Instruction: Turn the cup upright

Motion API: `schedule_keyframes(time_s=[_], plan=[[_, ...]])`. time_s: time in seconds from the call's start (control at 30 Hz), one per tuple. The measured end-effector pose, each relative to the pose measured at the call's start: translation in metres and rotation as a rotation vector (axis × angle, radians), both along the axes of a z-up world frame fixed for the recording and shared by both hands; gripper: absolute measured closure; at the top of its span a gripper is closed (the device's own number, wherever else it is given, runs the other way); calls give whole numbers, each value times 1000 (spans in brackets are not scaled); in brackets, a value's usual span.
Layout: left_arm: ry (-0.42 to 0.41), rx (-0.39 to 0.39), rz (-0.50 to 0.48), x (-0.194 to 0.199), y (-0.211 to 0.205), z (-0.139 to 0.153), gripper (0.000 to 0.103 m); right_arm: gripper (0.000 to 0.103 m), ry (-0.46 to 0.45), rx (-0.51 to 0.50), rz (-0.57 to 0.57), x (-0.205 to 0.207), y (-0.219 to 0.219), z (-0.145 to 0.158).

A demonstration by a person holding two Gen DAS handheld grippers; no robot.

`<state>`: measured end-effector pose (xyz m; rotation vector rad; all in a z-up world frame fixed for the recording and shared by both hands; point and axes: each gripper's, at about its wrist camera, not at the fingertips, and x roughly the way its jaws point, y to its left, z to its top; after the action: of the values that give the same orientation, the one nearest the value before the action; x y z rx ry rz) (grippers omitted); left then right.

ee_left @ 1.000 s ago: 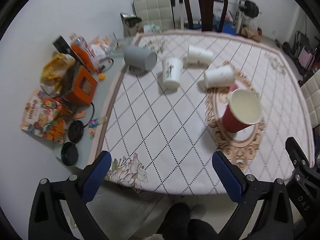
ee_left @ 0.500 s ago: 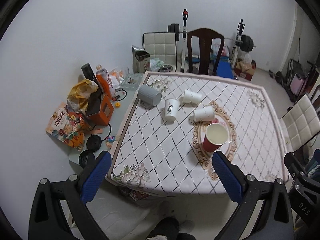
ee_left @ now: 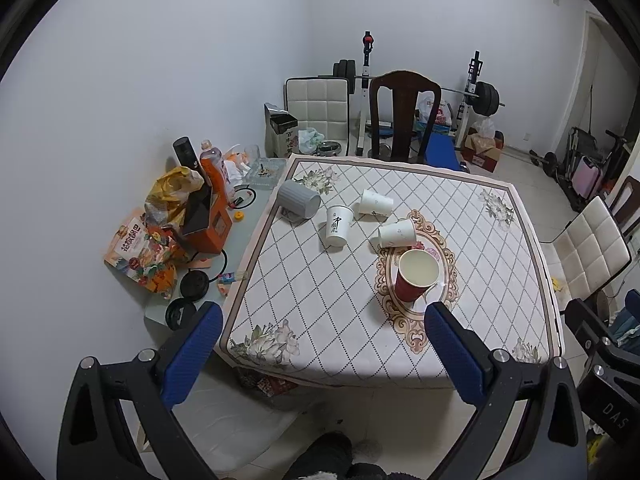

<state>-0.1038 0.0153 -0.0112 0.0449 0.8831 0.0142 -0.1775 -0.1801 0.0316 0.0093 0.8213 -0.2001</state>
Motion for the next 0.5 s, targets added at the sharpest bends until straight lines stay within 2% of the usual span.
schedule_keyframes(time_s=[0.5], plan=[[6, 2, 0, -11, 6, 1, 0, 0, 8, 7, -4, -1, 2, -3]])
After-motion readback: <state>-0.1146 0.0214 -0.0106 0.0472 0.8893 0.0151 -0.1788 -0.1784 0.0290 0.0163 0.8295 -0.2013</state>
